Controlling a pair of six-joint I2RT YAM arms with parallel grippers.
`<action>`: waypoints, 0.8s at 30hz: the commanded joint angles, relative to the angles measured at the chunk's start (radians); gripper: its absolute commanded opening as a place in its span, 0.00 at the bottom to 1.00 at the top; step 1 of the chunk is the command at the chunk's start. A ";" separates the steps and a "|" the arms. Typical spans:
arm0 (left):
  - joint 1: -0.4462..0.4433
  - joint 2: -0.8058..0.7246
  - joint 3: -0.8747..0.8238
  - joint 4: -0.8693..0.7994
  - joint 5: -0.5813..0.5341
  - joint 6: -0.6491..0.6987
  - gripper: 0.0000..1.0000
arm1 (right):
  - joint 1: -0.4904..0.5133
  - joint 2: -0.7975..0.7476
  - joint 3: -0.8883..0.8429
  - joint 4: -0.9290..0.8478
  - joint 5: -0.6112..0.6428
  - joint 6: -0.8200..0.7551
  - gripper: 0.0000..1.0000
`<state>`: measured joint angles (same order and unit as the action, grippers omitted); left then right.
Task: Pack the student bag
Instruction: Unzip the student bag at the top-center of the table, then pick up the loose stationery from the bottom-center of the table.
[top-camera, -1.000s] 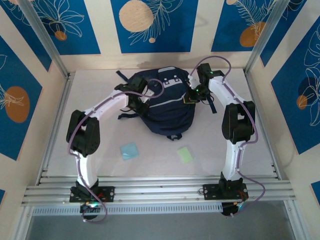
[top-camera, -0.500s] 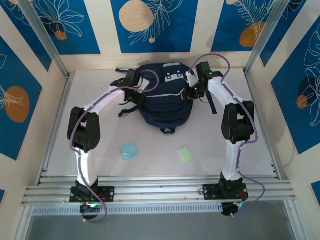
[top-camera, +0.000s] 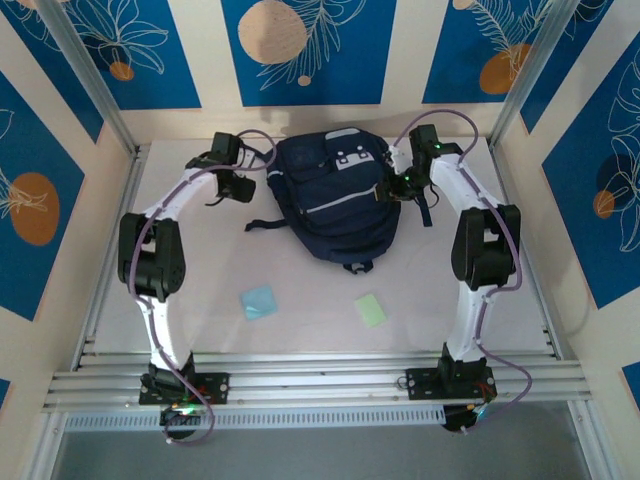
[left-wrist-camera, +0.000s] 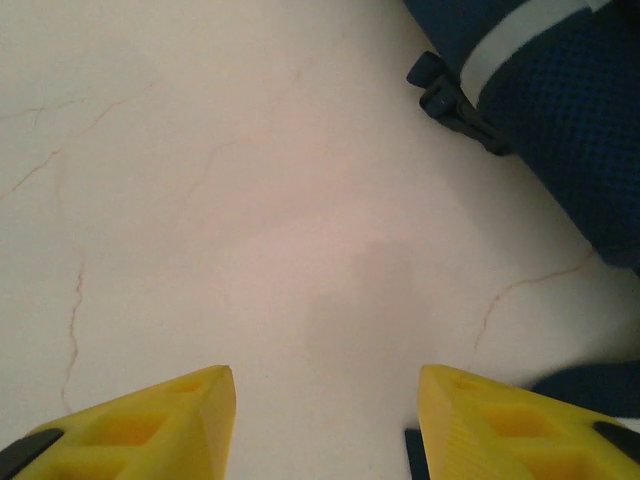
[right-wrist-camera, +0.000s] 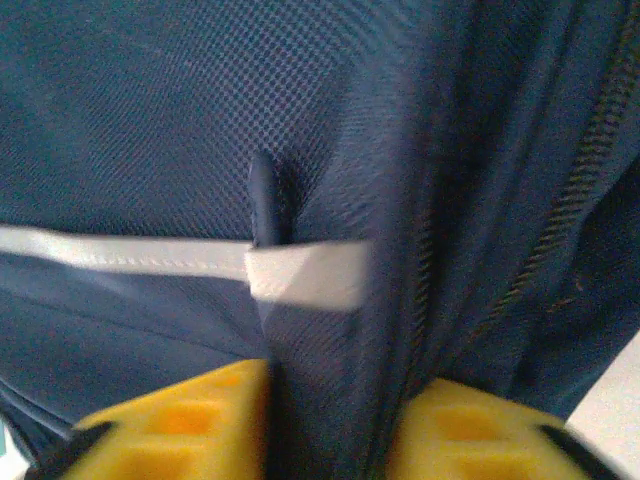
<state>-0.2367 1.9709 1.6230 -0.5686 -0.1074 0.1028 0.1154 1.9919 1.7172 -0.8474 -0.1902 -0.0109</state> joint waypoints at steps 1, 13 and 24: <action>-0.036 -0.098 -0.023 -0.048 -0.007 -0.047 0.52 | 0.005 -0.124 -0.033 0.005 -0.138 0.088 0.52; -0.159 -0.262 -0.242 0.096 0.336 -0.504 1.00 | 0.161 -0.451 -0.440 -0.019 0.088 0.350 0.95; -0.194 -0.275 -0.358 0.317 0.447 -0.790 1.00 | 0.532 -0.584 -0.738 -0.054 0.328 0.526 0.99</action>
<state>-0.4221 1.7176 1.3037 -0.3470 0.2783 -0.5671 0.6044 1.4330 1.0218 -0.8795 0.0360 0.4374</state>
